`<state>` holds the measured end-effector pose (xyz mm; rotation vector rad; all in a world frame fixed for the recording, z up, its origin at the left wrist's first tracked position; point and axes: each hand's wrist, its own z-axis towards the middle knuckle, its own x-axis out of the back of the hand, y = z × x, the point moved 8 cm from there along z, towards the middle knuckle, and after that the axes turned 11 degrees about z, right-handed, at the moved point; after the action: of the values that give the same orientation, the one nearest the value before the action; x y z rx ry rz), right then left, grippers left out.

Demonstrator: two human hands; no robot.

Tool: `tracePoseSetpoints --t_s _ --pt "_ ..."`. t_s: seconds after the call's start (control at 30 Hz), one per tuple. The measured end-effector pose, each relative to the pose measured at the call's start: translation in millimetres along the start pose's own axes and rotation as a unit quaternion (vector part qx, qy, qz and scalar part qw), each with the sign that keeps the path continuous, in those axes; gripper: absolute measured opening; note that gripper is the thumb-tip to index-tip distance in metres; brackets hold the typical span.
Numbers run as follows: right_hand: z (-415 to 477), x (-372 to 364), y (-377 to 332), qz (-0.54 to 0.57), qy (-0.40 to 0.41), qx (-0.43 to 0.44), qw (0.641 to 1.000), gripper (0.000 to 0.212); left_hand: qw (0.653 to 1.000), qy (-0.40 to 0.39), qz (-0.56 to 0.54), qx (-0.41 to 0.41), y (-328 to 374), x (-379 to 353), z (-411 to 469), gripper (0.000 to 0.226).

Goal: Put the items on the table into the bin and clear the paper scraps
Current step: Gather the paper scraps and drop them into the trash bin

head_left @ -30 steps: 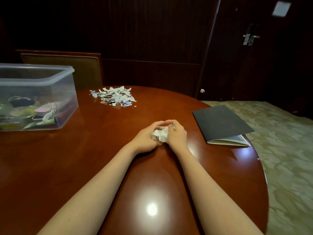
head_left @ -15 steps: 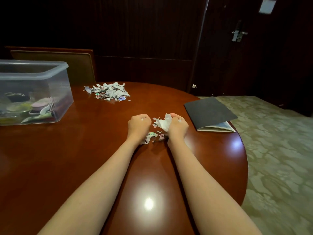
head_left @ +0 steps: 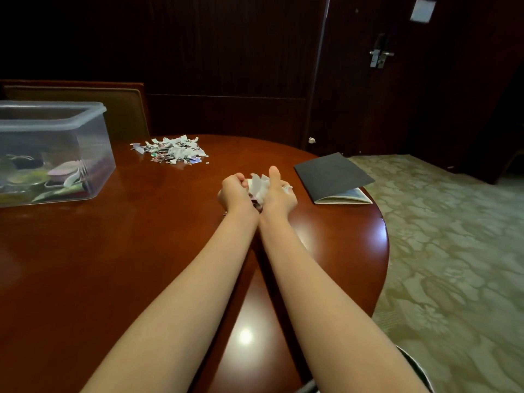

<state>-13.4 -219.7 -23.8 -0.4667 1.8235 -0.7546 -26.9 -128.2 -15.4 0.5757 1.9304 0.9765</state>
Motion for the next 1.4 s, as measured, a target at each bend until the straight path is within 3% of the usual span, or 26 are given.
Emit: tracePoseSetpoints --t_s 0.17,0.3,0.4,0.5,1.0,1.23,1.4 --pt "-14 2 -21 0.075 -0.048 -0.028 0.996 0.017 0.999 -0.036 -0.021 0.013 -3 -19 -27 0.014" --pt "-23 16 -45 0.068 -0.053 -0.012 0.996 0.022 0.996 -0.083 -0.006 0.019 -16 -38 -39 0.019" --pt "-29 29 -66 0.096 -0.051 0.008 0.994 0.027 0.994 -0.100 -0.012 0.028 -26 -51 -56 0.010" --pt "-28 44 -86 0.104 -0.047 0.041 0.993 0.032 0.992 -0.122 -0.016 0.030 -35 -66 -77 0.020" --pt "-19 185 -196 0.170 0.089 0.162 0.968 0.035 0.955 -0.246 -0.026 0.163 -155 -176 -161 0.028" --pt "-8 265 -195 0.187 0.164 0.174 0.953 0.034 0.935 -0.282 0.031 0.214 -235 -184 -179 0.024" --pt "5 315 -181 0.188 0.226 0.160 0.942 0.035 0.933 -0.266 0.052 0.238 -284 -180 -177 0.022"
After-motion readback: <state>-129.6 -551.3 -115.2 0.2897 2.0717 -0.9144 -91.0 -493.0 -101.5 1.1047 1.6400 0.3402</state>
